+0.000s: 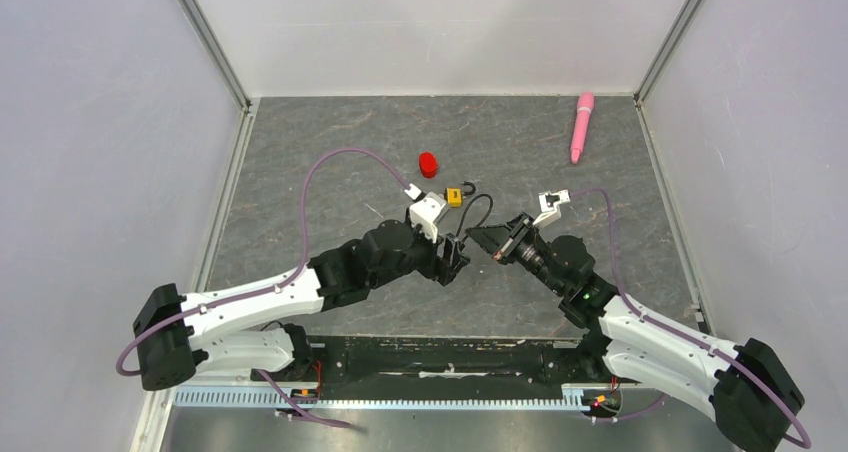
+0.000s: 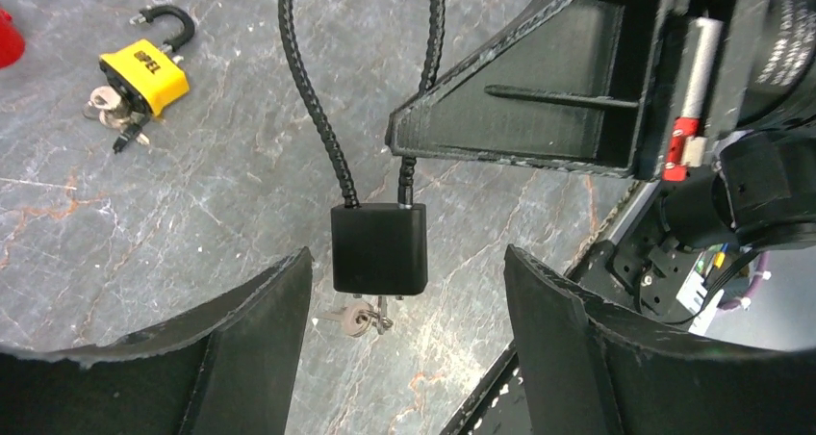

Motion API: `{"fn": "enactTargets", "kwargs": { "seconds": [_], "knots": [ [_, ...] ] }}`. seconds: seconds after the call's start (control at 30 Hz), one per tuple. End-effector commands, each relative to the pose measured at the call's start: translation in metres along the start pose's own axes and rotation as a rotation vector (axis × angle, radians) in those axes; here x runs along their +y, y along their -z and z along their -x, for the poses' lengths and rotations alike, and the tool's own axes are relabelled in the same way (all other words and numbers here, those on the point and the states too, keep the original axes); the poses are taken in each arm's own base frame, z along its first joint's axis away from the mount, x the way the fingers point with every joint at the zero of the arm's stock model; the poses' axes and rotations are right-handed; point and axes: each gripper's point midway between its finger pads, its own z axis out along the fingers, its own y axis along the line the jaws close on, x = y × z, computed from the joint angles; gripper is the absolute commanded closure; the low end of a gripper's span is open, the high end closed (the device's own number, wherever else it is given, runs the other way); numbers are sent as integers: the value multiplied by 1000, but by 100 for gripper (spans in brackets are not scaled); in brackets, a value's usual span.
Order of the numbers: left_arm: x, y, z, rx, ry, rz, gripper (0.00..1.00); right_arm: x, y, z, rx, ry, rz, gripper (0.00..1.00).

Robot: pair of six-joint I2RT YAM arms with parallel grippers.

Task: Unlock with the key

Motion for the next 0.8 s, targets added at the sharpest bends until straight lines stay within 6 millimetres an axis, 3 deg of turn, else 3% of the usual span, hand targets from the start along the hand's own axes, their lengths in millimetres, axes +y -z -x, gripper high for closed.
{"fn": "enactTargets", "kwargs": {
  "seconds": [0.0, 0.43, 0.67, 0.77],
  "knots": [
    [-3, -3, 6, 26, 36, -2, 23, 29, -1, 10, -21, 4, 108, 100],
    [10, -17, 6, 20, 108, 27, 38, 34, 0, 5, 2, -15, 143, 100],
    [4, -22, 10, -3, 125, -3, 67, 28, -1, -1, 20, -16, 132, 100],
    [3, -21, 6, 5, 122, -11, 94, 23, 0, -1, 13, -26, 125, 100]
  ]
}}
